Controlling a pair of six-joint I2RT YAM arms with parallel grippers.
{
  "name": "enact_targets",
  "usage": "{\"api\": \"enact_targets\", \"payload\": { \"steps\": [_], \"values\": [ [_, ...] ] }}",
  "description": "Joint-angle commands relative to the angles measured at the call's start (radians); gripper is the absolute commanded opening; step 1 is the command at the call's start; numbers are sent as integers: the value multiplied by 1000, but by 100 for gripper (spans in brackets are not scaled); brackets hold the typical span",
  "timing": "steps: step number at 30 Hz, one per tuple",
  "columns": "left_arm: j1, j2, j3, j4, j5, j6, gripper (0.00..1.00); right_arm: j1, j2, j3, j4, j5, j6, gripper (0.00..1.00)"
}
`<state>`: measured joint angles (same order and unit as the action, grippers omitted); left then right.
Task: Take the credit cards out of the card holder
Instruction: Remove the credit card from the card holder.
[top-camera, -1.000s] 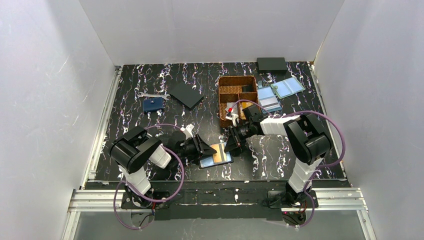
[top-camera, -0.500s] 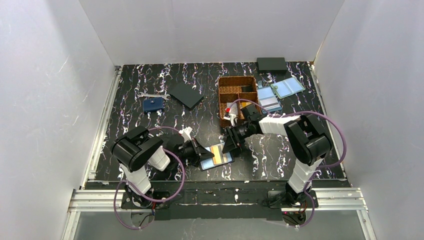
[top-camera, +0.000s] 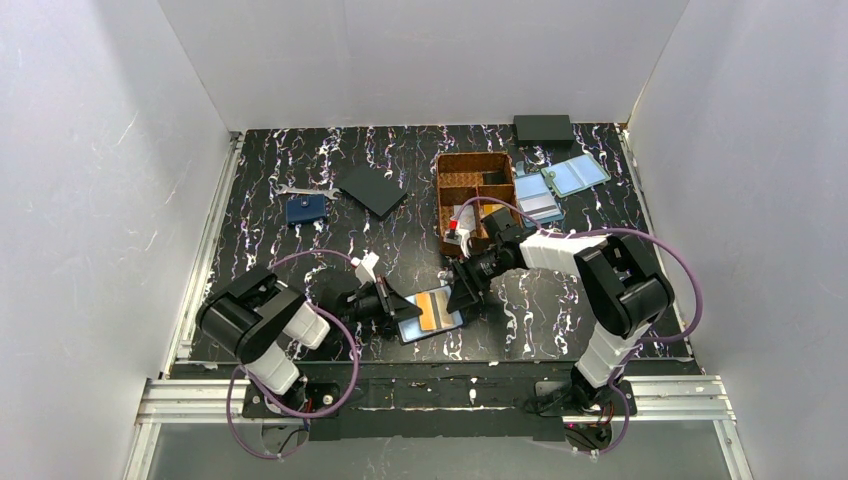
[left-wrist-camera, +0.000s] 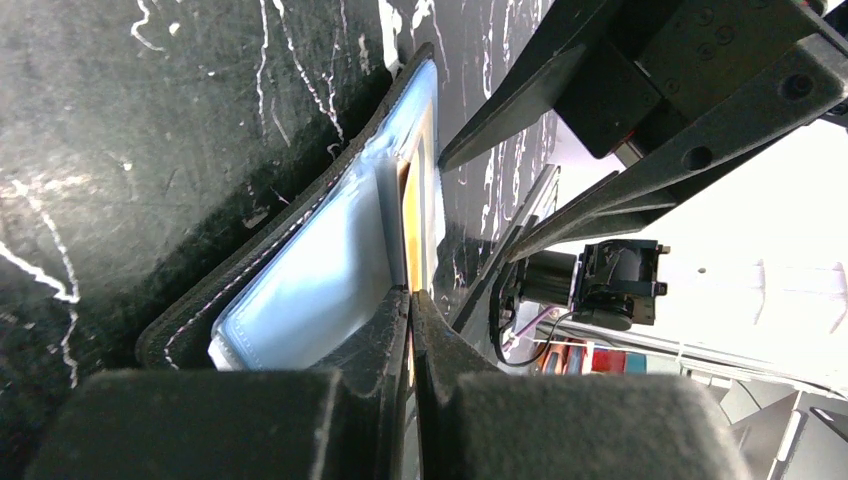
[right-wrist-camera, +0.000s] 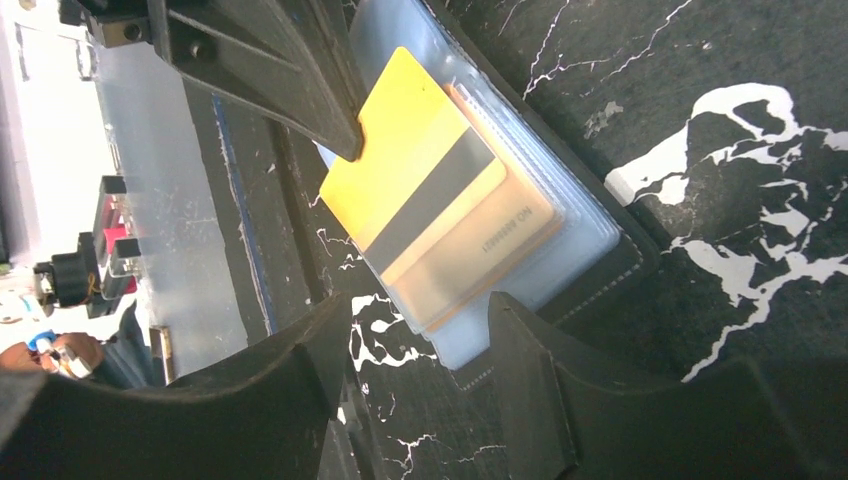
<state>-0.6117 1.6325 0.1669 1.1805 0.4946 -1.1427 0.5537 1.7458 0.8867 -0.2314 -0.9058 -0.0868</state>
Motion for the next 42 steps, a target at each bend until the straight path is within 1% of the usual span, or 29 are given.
{"api": "enact_targets", "payload": {
  "steps": [1, 4, 6, 11, 14, 17, 19, 20, 21, 23, 24, 26, 28, 30, 32, 37, 42],
  "values": [
    [29, -80, -17, -126, 37, 65, 0, -3, -52, 20, -30, 27, -71, 62],
    [56, -135, -34, -180, 46, 77, 0, -3, -53, 28, -43, 75, -80, 61],
    [74, -187, -37, -248, 48, 92, 0, -4, -52, 32, -49, 89, -85, 61],
    [89, -331, 18, -504, 41, 153, 0, -6, -55, 35, -63, 112, -102, 61],
    [93, -365, 48, -588, 48, 186, 0, -6, -73, 43, -88, 45, -148, 61],
    [96, -343, 69, -597, 77, 204, 0, -5, -113, 34, -97, -80, -199, 61],
    [96, -313, 86, -597, 98, 208, 0, -3, -140, 8, -42, -104, -183, 59],
    [96, -286, 106, -596, 110, 207, 0, 0, -158, -40, 69, -106, -97, 54],
    [95, -264, 124, -596, 119, 204, 0, 11, -158, -61, 122, -87, -41, 46],
    [89, -217, 166, -596, 132, 203, 0, 58, -107, -58, 148, -52, 3, 31],
    [82, -193, 184, -596, 135, 203, 0, 81, -86, -52, 143, -29, 6, 28],
    [61, -148, 212, -589, 138, 197, 0, 111, -59, -50, 145, 32, 19, 26],
    [47, -120, 225, -579, 136, 192, 0, 115, -45, -46, 137, 78, 32, 25],
    [47, -109, 225, -578, 132, 190, 0, 115, -2, -32, 104, 192, 34, 21],
    [72, -104, 206, -578, 123, 178, 0, 113, 68, 9, 20, 306, 8, 18],
    [145, -123, 154, -580, 136, 179, 0, 114, 101, 20, -2, 374, 7, 17],
    [178, -129, 127, -597, 162, 199, 0, 113, 111, 23, -5, 407, 10, 16]
  ]
}}
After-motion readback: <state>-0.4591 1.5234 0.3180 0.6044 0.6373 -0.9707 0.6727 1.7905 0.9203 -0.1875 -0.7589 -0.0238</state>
